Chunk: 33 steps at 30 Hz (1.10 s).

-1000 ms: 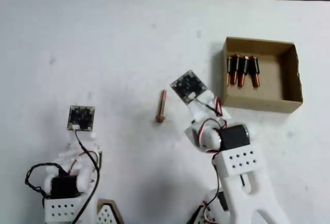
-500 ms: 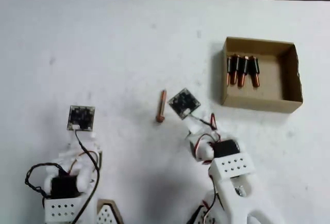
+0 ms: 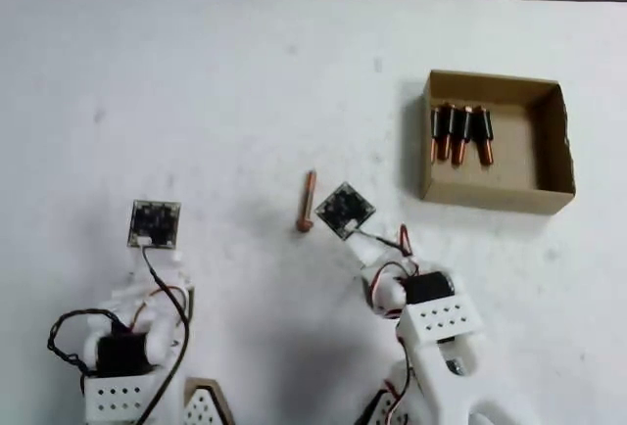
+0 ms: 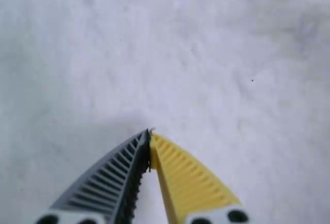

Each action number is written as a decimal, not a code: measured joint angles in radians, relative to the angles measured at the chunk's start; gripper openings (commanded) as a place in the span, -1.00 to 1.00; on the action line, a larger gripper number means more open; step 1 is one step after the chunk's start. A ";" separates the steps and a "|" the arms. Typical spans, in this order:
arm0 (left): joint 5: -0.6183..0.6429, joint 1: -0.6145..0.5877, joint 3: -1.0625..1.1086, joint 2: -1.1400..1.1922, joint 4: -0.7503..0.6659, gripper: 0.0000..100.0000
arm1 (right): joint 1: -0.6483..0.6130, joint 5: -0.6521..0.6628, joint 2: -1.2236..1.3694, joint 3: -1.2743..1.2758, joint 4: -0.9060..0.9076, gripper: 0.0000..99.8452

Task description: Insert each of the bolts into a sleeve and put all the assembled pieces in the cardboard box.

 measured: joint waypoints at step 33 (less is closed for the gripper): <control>0.000 0.000 0.000 0.000 0.000 -0.95 | 0.002 0.043 0.057 -0.170 0.160 -0.76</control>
